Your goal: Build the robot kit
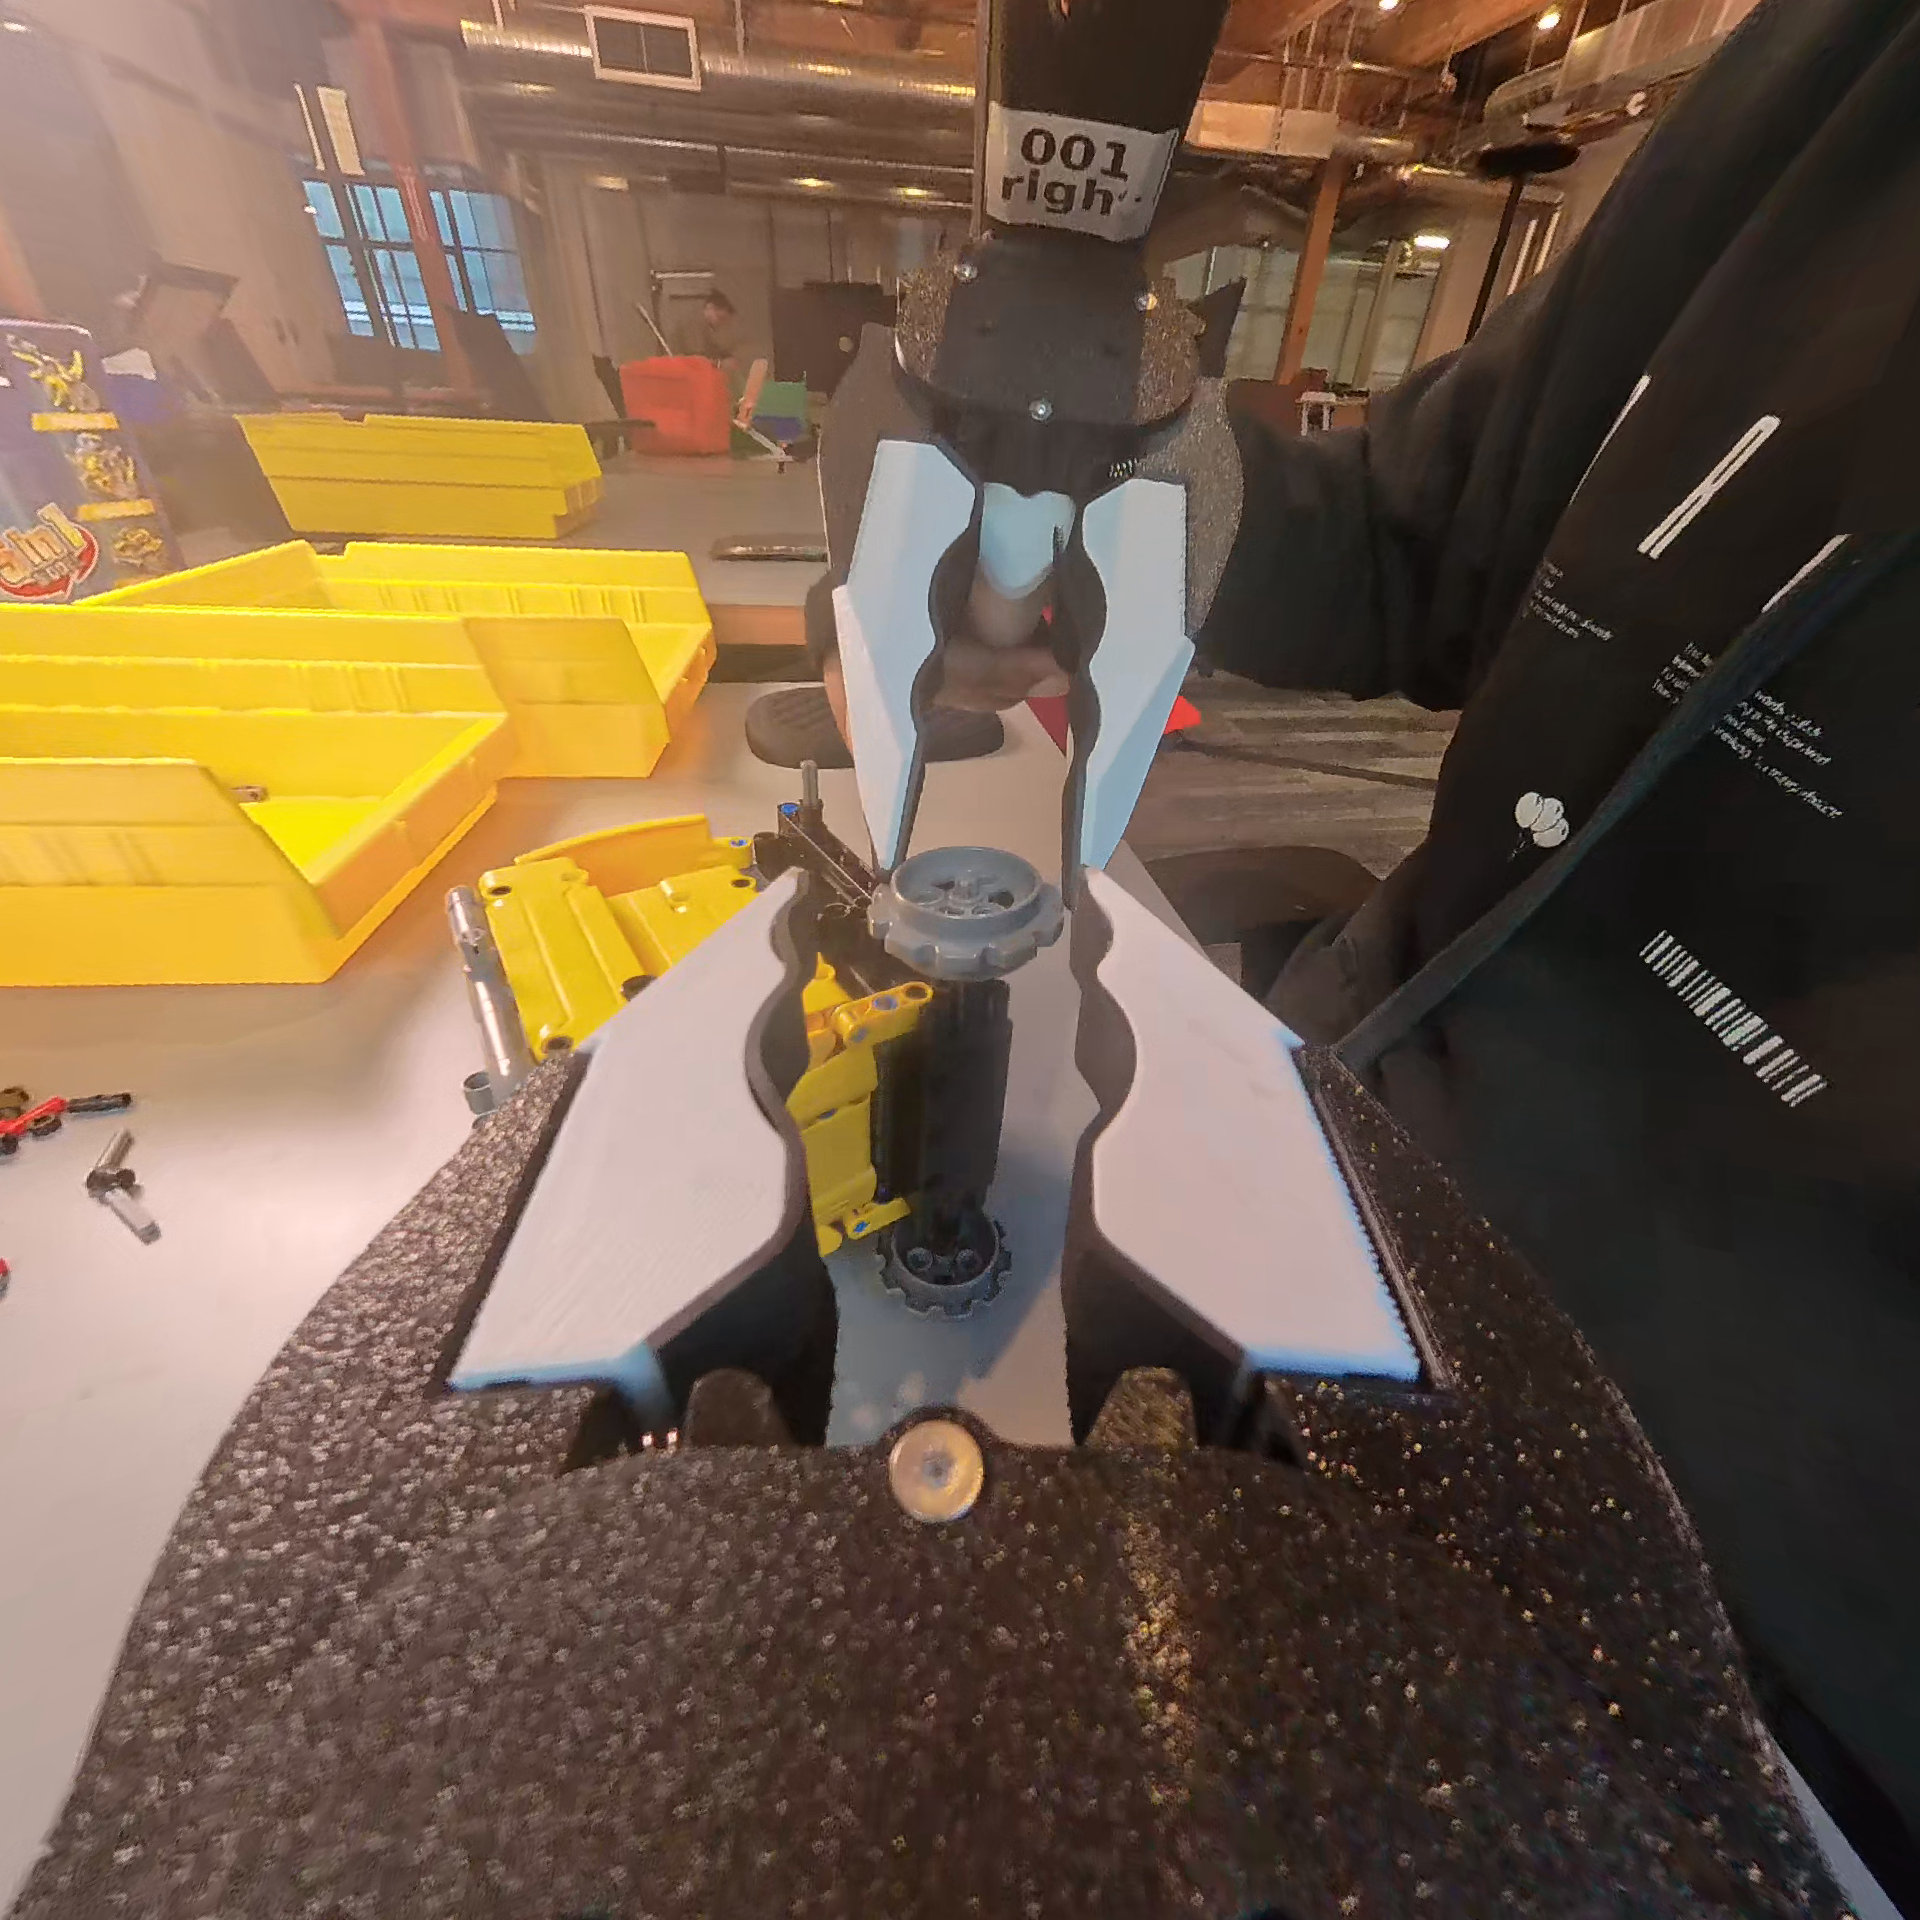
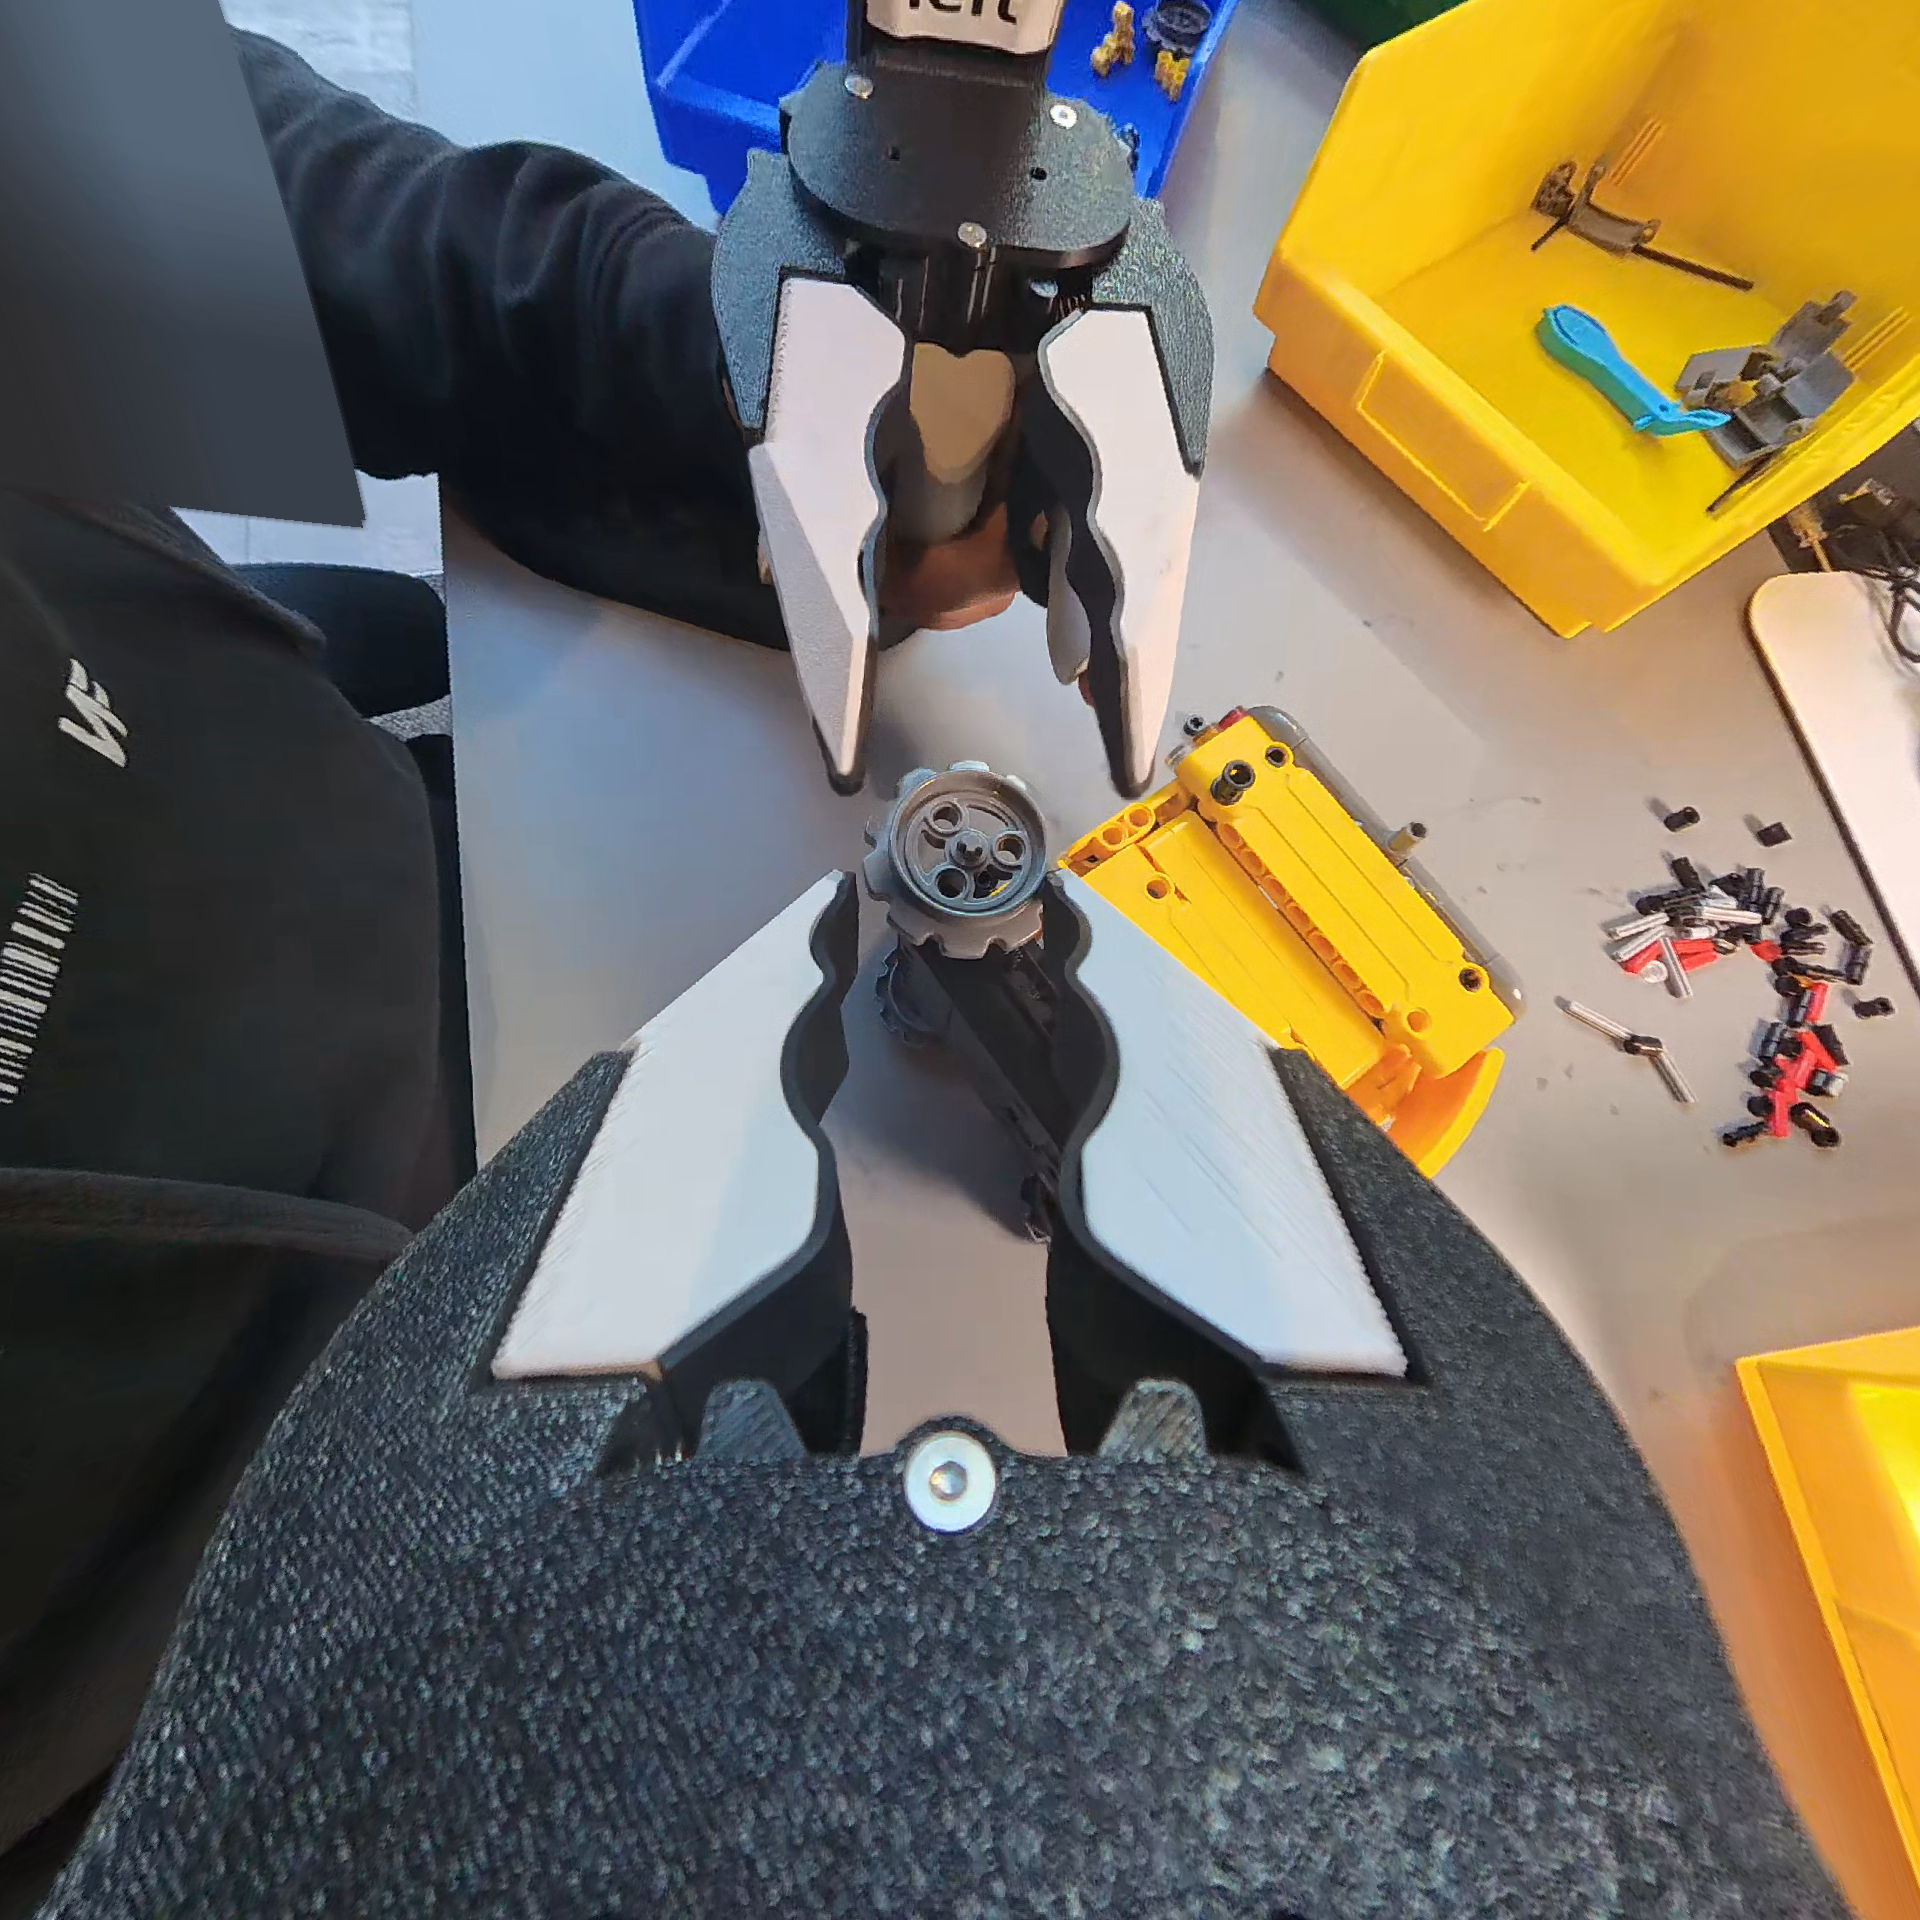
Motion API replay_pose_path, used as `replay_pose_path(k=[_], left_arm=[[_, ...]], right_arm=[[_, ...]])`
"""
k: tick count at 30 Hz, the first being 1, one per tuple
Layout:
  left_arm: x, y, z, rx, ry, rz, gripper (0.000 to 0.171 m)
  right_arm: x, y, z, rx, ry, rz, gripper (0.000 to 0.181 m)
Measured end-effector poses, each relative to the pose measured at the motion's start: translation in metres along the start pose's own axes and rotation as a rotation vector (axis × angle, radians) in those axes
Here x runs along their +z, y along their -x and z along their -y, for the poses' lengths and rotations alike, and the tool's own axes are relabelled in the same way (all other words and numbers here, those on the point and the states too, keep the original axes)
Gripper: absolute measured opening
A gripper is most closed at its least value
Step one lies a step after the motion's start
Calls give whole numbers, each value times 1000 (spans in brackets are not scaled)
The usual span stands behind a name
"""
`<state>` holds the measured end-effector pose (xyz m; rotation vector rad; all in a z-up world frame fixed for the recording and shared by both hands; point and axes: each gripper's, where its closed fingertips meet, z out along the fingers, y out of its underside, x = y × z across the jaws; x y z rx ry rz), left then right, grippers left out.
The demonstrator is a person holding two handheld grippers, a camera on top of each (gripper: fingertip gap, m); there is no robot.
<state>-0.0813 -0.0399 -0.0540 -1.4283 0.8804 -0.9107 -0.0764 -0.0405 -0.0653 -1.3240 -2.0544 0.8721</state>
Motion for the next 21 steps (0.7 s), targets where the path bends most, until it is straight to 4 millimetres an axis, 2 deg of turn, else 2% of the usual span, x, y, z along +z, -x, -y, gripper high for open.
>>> replay_pose_path(k=[5,9,13,18,21], left_arm=[[11,-2,-20,29,112,-1,42],[16,-4,-33,58,174,0,27],[14,-7,-30,45,150,-22,29],[13,-11,-20,30,91,-45,44],[15,-10,-20,30,90,-39,46]], right_arm=[[0,0,0,-4,-23,3,36],[-1,1,0,-10,-28,11,37],[-3,2,-1,-20,-18,18,37],[-4,2,-2,-11,-31,16,37],[-5,0,-3,-18,-32,8,34]])
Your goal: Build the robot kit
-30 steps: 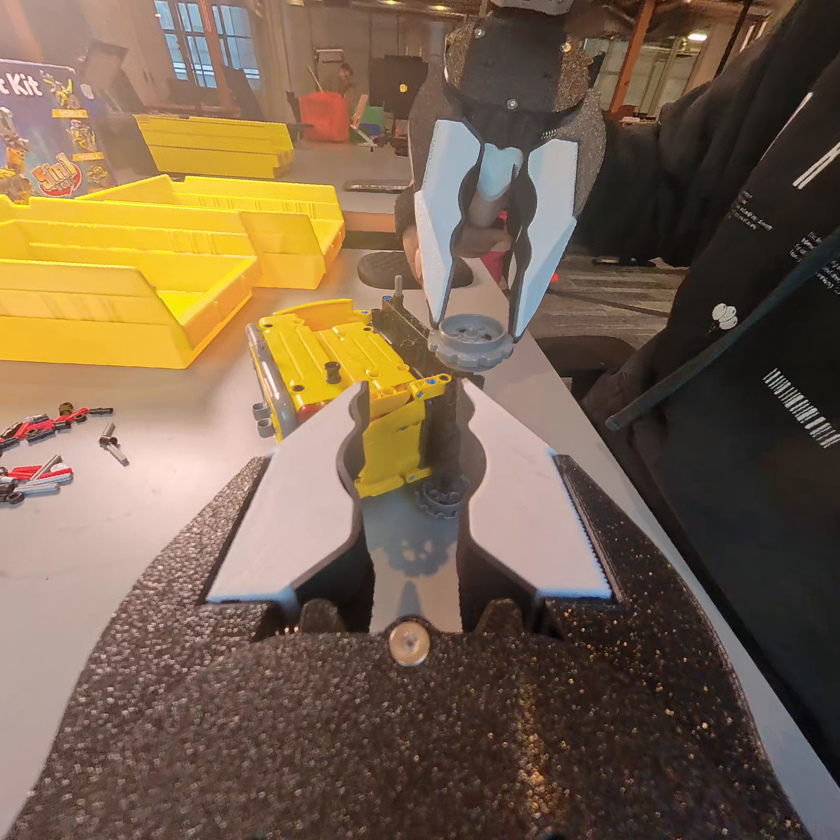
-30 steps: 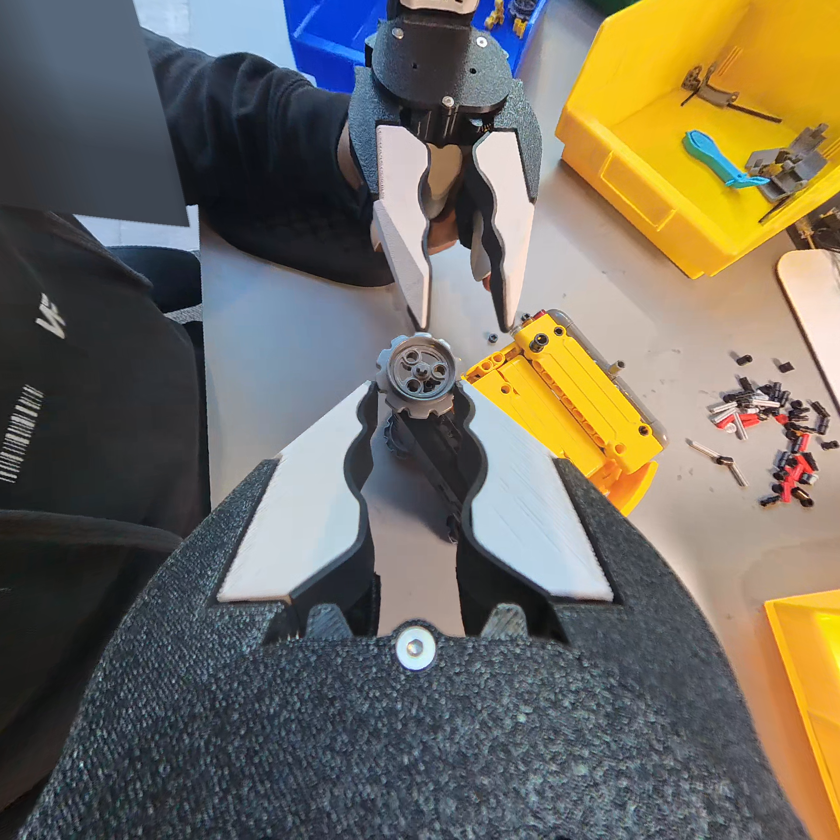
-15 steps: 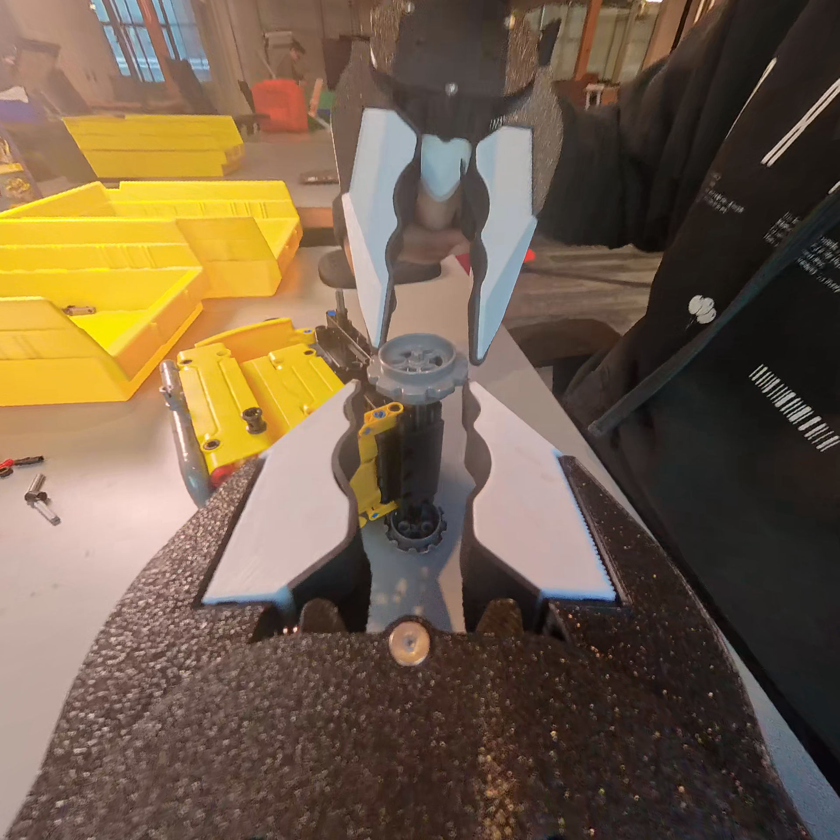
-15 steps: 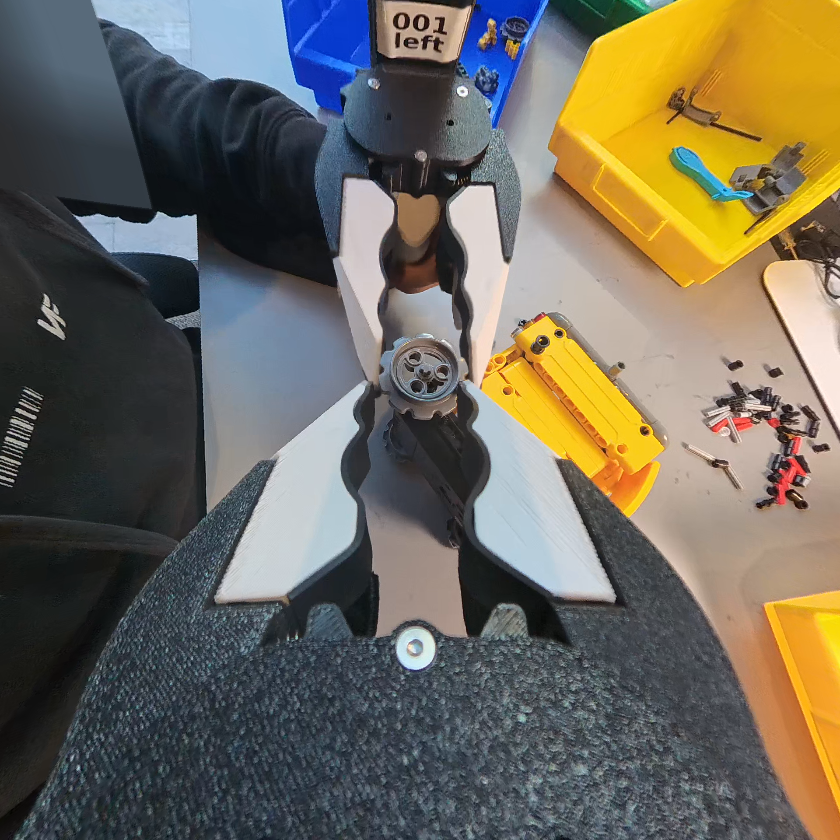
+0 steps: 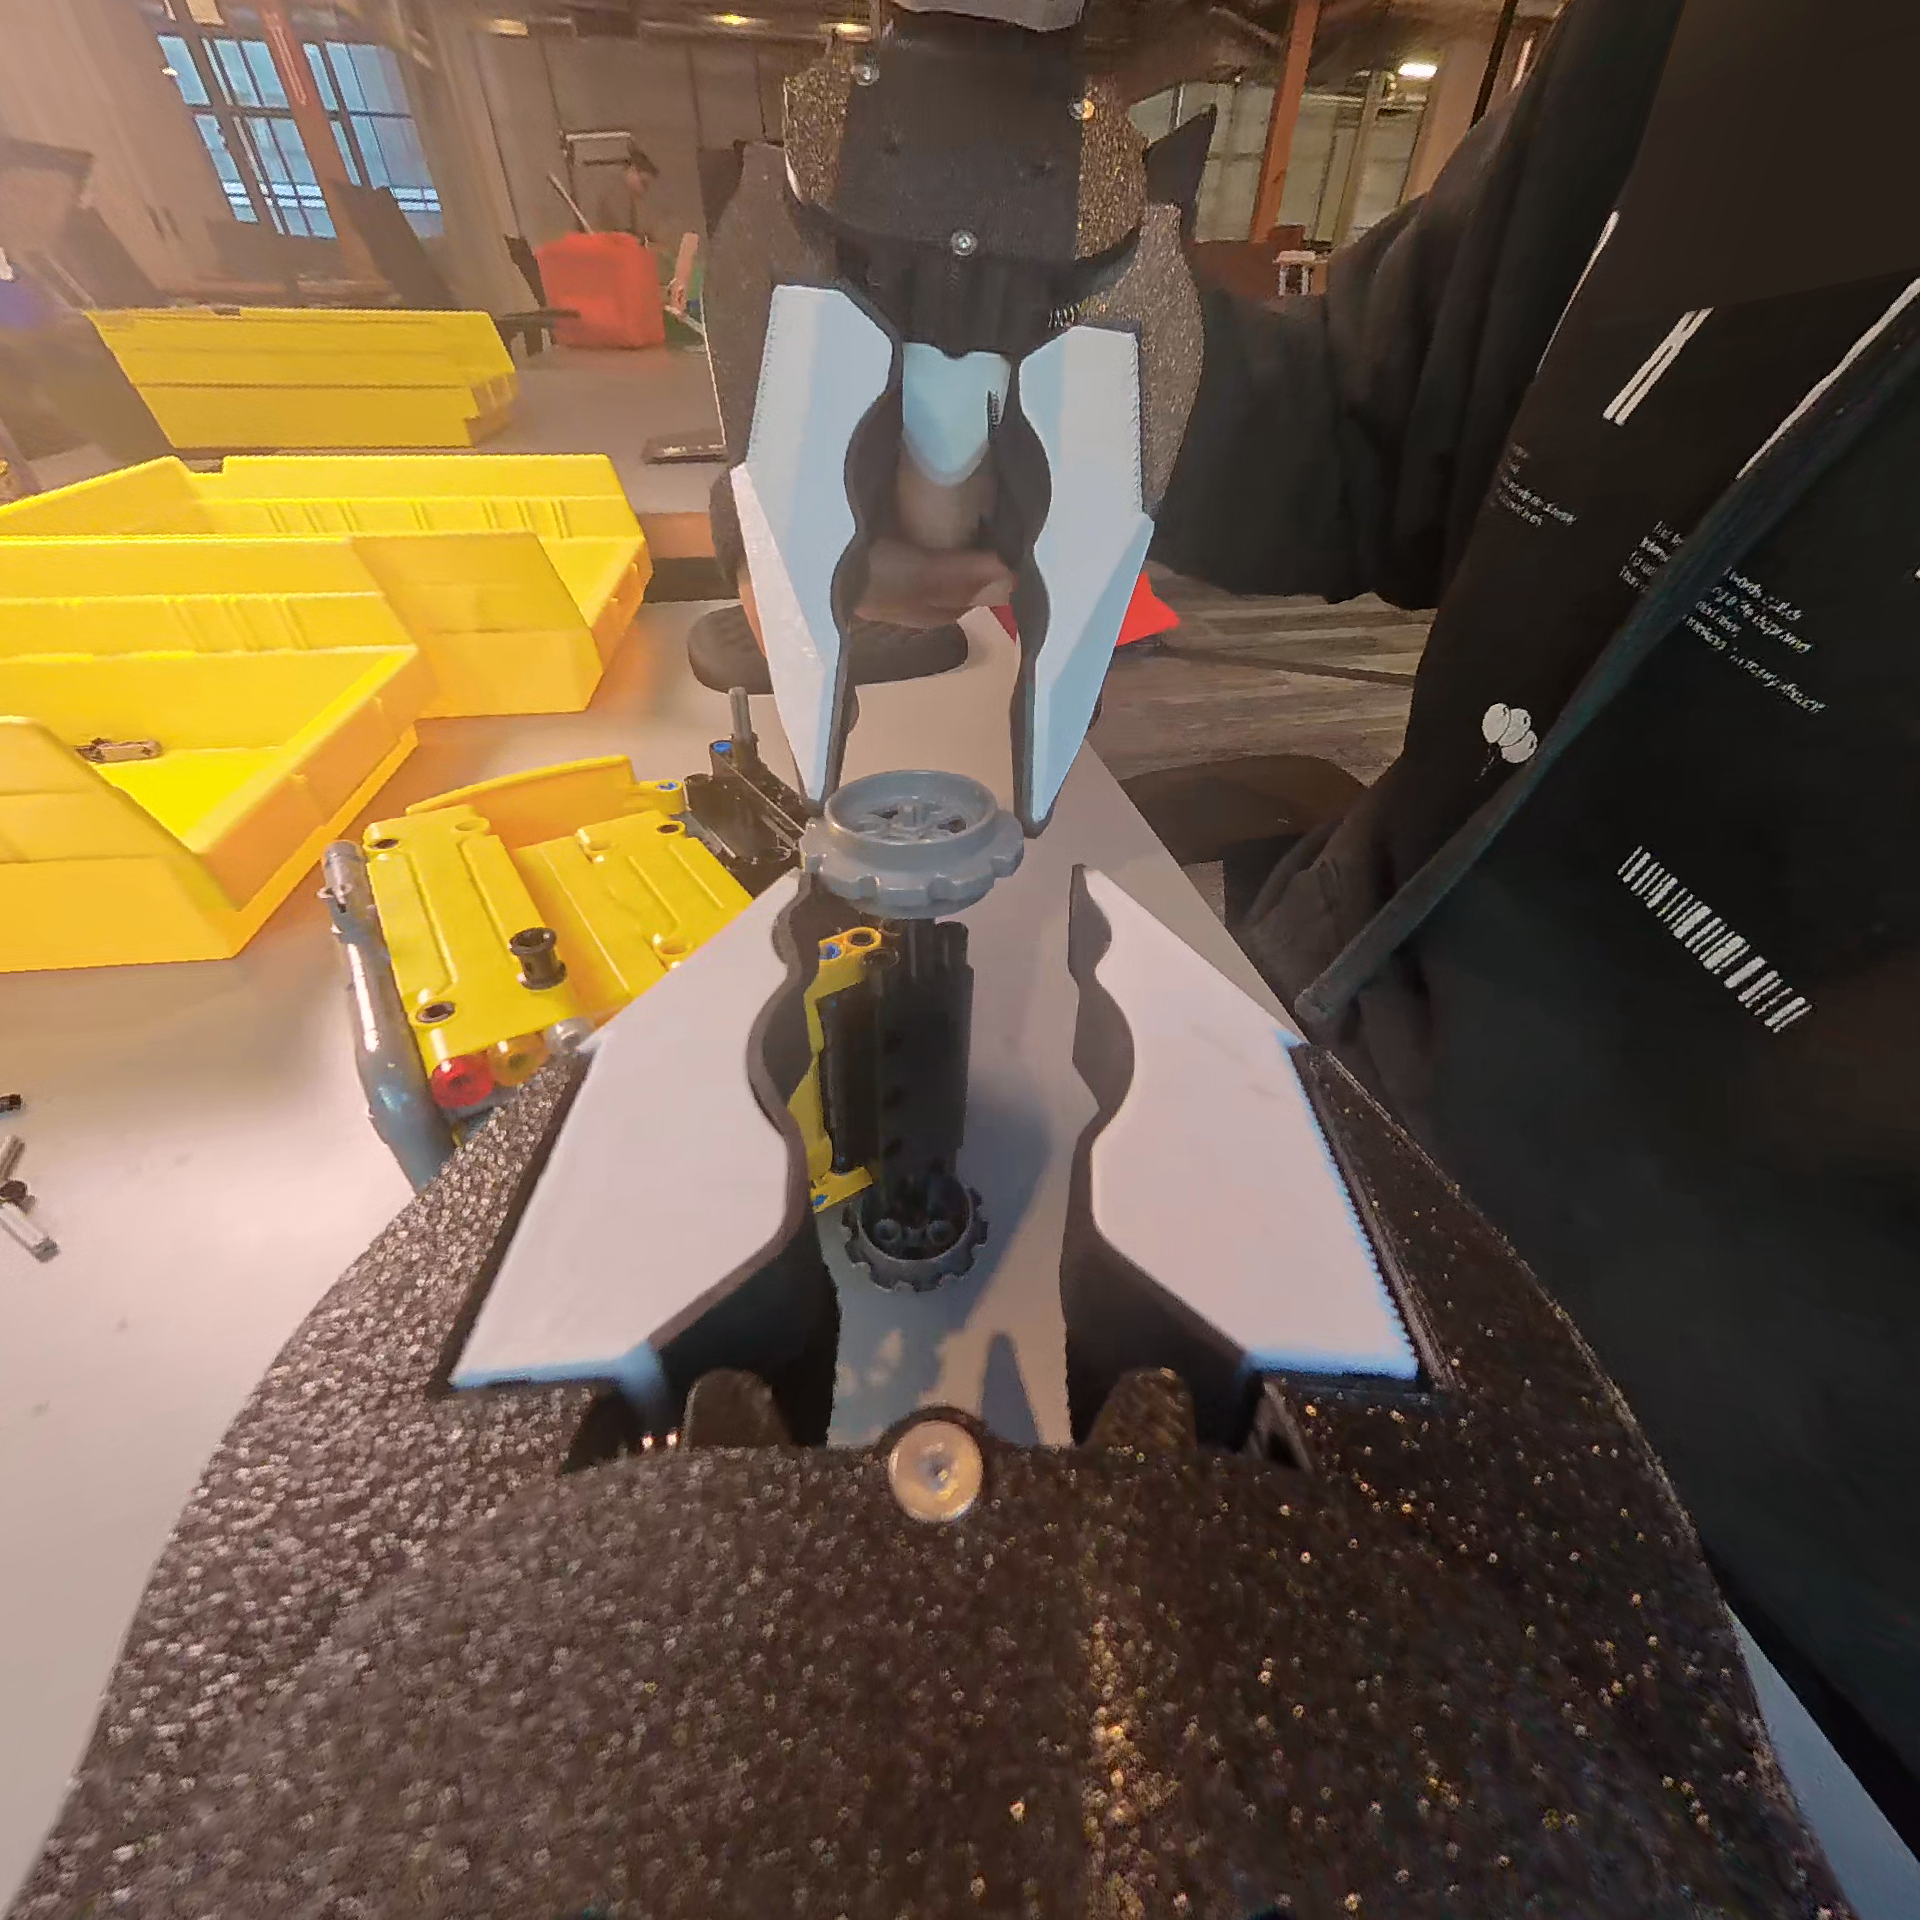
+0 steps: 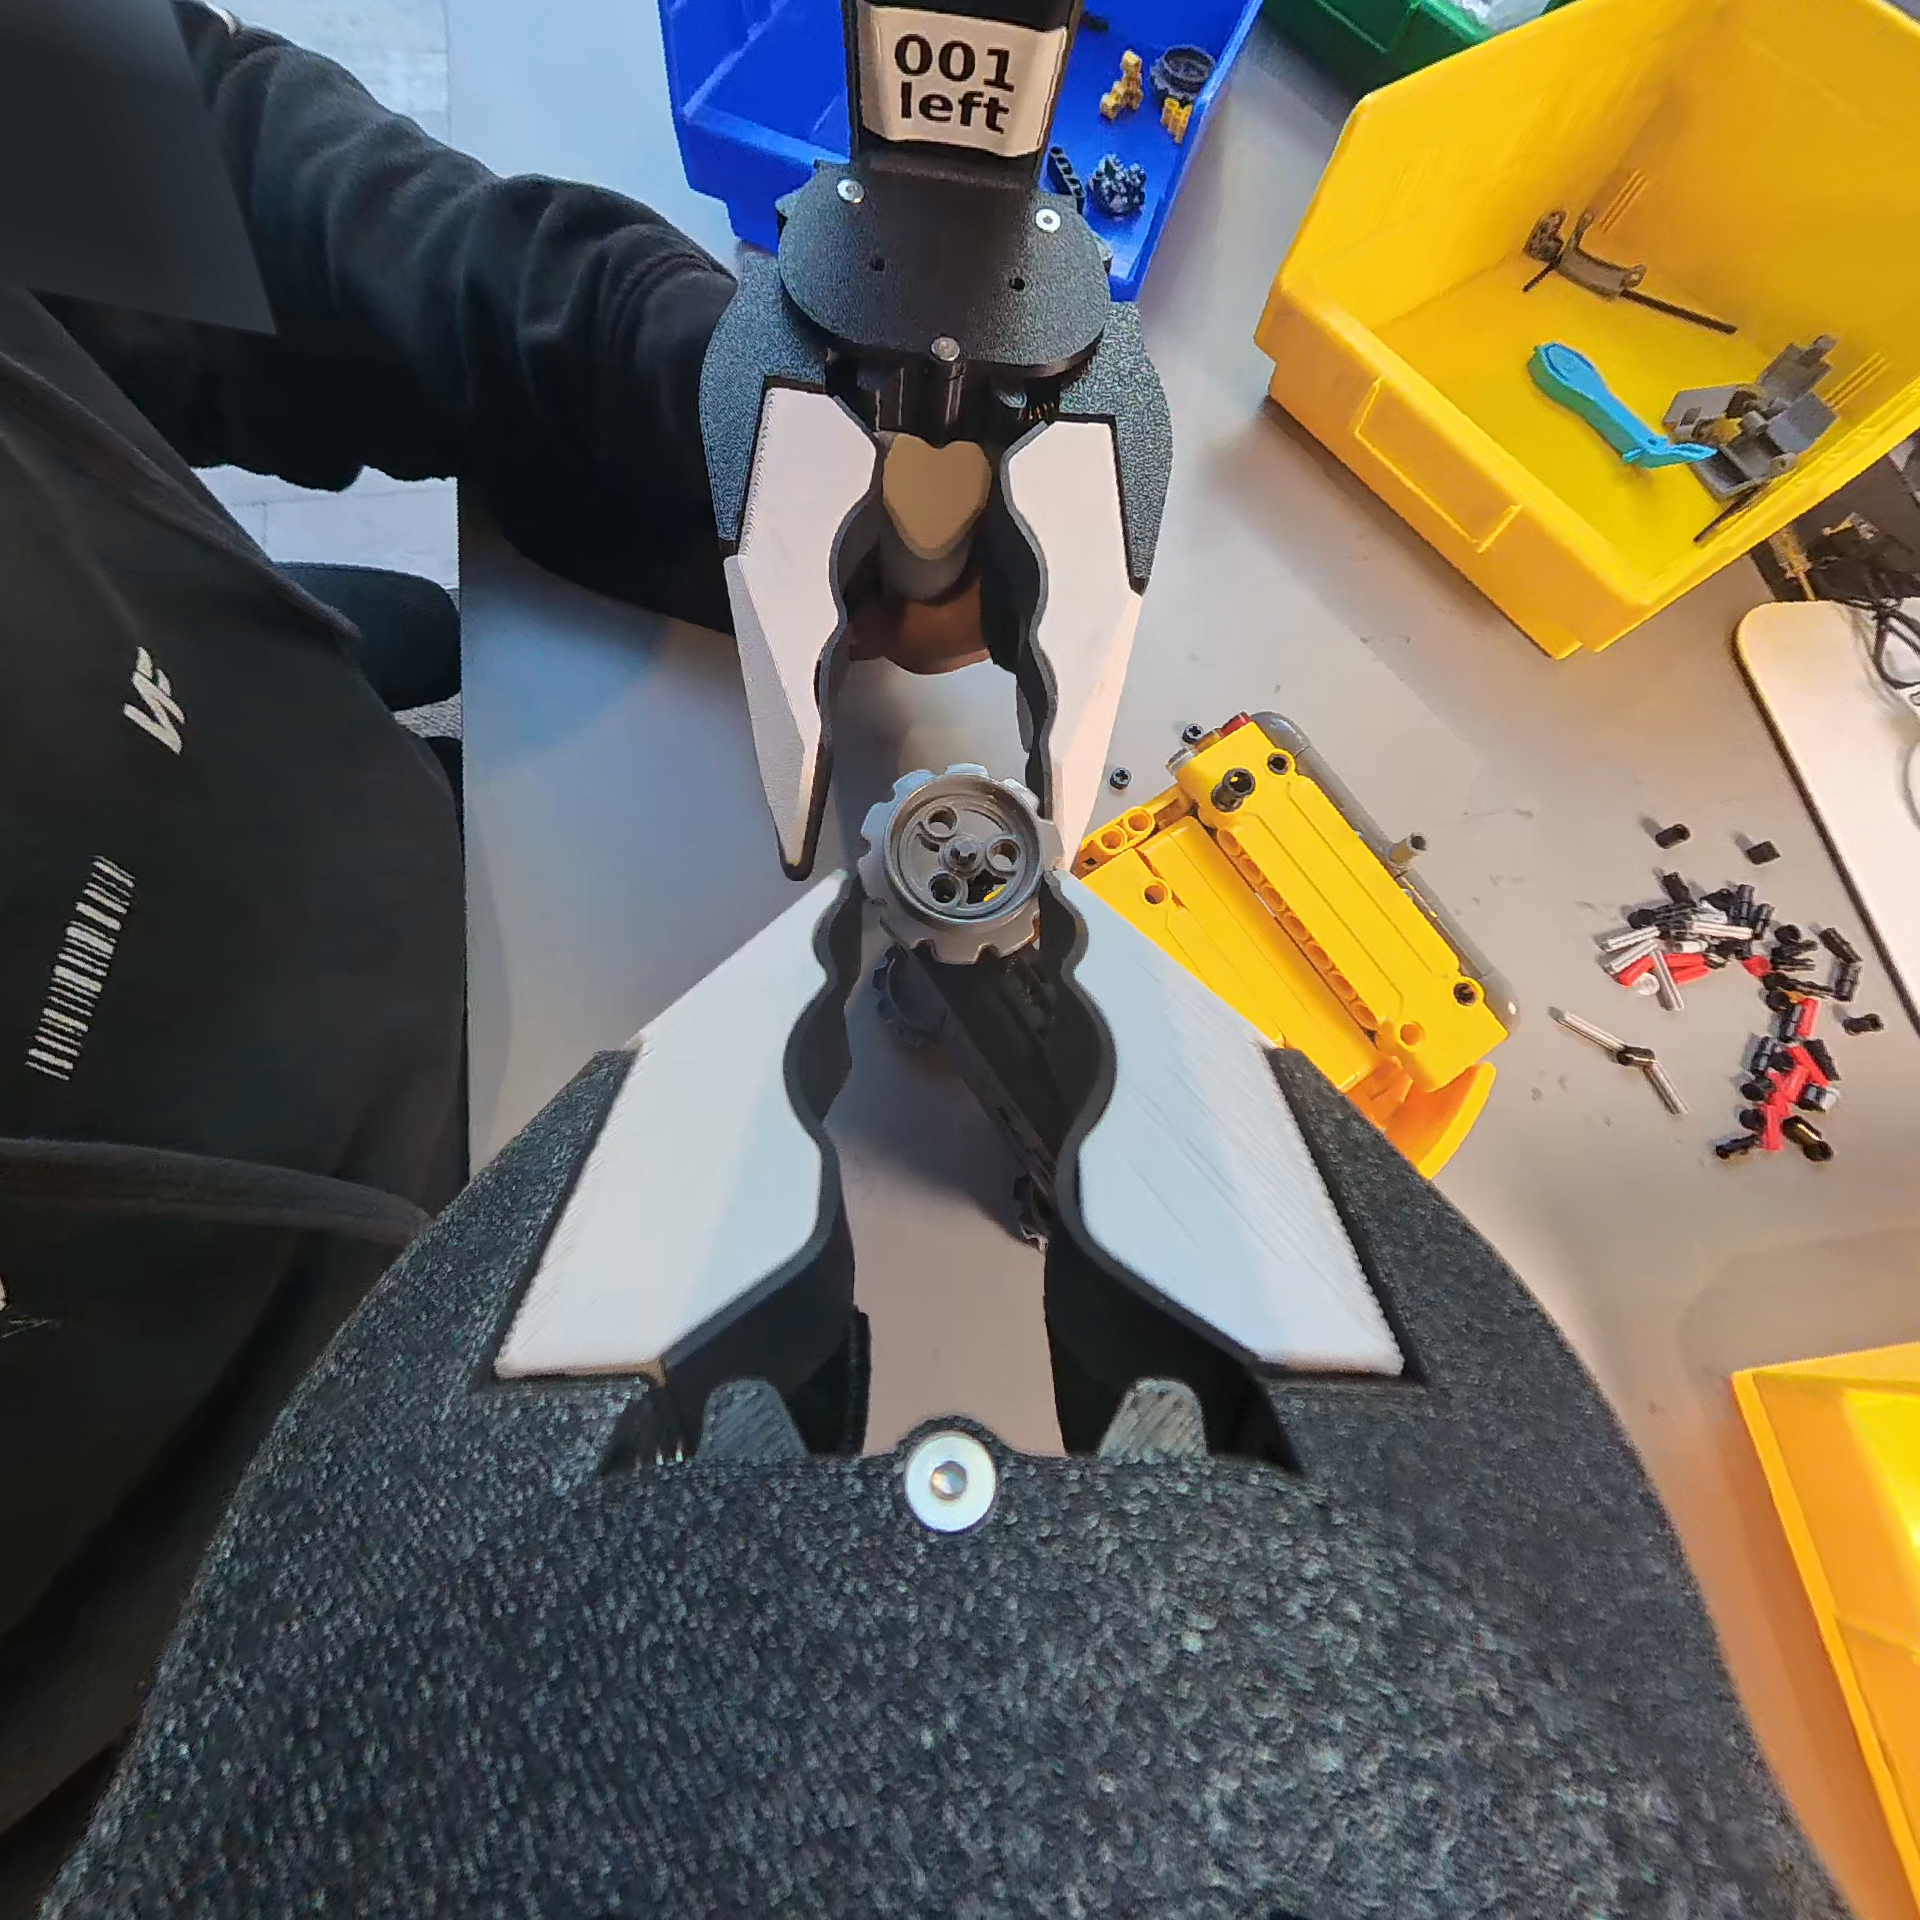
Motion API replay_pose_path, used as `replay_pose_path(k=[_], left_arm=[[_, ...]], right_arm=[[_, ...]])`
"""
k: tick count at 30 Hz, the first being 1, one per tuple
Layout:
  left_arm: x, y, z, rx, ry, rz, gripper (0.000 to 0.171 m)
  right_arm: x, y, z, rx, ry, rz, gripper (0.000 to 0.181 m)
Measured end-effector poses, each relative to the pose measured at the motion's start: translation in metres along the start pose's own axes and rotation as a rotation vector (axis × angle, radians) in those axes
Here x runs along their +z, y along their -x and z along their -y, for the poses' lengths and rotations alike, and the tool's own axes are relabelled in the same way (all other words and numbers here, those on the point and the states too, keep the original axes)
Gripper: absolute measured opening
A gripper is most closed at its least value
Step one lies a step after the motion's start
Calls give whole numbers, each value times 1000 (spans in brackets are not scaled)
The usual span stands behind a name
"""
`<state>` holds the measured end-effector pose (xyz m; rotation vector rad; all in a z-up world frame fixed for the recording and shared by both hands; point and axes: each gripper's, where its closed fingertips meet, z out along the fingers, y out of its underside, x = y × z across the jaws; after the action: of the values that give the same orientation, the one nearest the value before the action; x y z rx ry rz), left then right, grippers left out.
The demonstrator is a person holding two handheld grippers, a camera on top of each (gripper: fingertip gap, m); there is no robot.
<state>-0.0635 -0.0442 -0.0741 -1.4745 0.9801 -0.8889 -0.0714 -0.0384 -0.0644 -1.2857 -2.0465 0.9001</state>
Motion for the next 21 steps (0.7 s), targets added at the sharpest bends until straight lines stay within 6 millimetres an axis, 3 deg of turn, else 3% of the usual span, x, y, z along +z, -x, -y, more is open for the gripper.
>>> replay_pose_path(k=[7,10,13,21], left_arm=[[-7,7,9,3,-46,39,48],[1,0,3,19,-9,9,49],[2,5,1,26,6,32,40],[3,4,1,40,11,41,40]], right_arm=[[1,2,0,-9,-13,1,34],[2,1,1,-15,-22,-1,34],[2,2,1,-13,-30,1,34],[0,2,1,7,-51,8,34]])
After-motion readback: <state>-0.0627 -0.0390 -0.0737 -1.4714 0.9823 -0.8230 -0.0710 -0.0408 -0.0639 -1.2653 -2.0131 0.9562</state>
